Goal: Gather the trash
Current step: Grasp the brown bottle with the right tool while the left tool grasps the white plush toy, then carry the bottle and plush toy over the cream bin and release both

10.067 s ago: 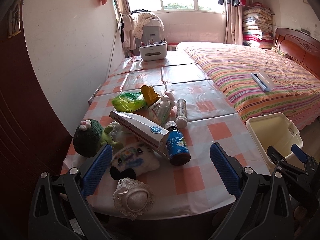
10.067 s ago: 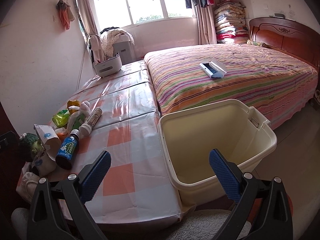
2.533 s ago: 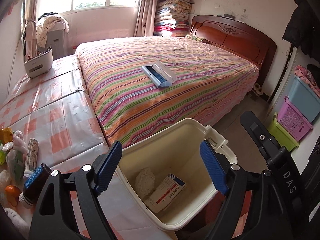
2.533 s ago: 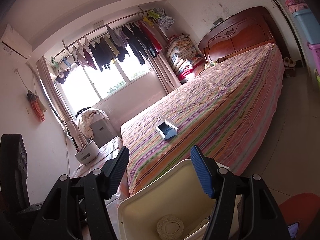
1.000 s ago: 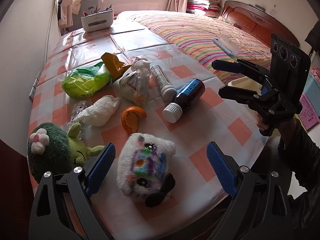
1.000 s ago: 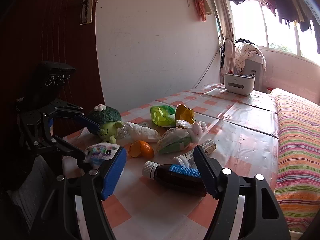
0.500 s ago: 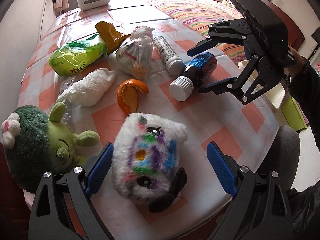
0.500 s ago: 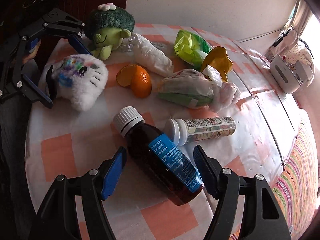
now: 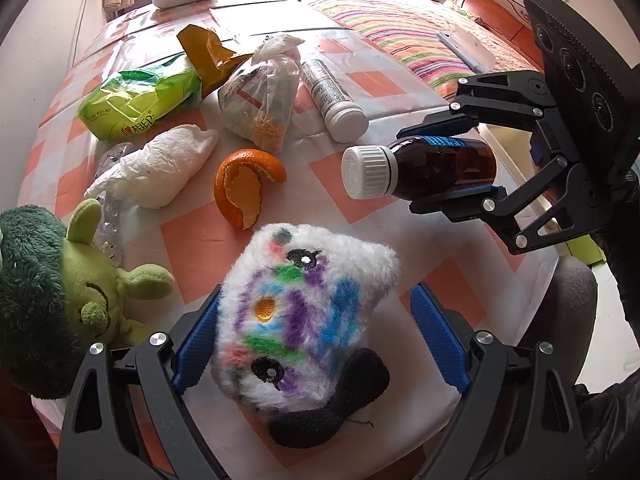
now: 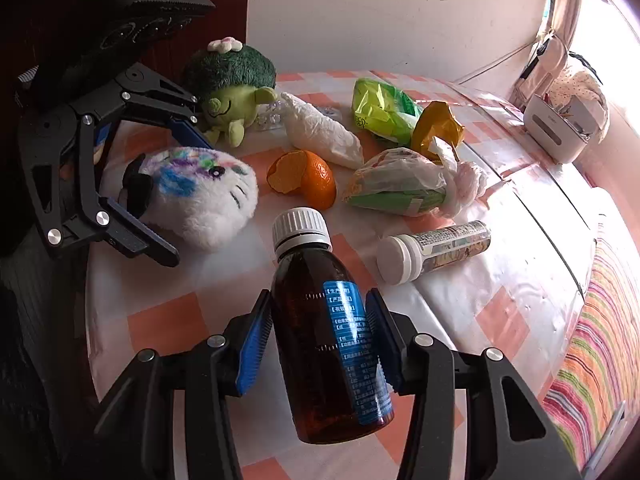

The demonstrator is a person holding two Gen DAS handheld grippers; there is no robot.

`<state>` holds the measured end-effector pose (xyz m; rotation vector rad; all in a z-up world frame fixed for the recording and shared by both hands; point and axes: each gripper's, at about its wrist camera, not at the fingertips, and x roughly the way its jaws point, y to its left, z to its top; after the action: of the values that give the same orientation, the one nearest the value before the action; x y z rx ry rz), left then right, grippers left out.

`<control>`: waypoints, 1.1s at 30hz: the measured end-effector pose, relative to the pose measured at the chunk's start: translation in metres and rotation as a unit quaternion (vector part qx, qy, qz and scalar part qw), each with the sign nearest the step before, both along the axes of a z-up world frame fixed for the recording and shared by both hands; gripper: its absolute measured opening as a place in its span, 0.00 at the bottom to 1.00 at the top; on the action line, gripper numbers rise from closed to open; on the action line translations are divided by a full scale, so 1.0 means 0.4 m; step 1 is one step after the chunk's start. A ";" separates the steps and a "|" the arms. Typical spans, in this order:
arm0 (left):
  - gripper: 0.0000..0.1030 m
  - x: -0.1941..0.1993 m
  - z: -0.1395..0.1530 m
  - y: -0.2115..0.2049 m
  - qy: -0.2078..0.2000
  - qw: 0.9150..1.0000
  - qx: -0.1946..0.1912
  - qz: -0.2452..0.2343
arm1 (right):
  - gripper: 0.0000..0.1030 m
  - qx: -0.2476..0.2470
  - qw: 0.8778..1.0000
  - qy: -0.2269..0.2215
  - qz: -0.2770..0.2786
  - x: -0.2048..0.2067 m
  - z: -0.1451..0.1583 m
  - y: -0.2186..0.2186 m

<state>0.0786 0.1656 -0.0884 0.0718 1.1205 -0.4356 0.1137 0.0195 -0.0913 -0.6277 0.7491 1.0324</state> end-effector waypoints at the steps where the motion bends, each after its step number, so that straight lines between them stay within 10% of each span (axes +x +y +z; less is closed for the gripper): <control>1: 0.72 0.003 -0.002 -0.001 0.002 1.000 0.000 0.002 | 0.45 0.020 0.999 0.003 -0.025 -0.011 0.005 -0.011; 15: 0.53 0.026 0.043 -0.076 -0.055 0.998 -0.002 0.016 | 0.45 0.234 0.934 0.039 -0.266 -0.058 0.025 -0.239; 33: 0.53 0.014 0.186 -0.314 -0.145 0.987 -0.070 -0.002 | 0.45 0.207 0.846 -0.065 -0.487 -0.063 0.037 -0.442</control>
<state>0.0843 0.0400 -0.0142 0.0133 0.8024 -0.4889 0.0883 -0.1573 -0.0766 0.1015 0.5767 0.1708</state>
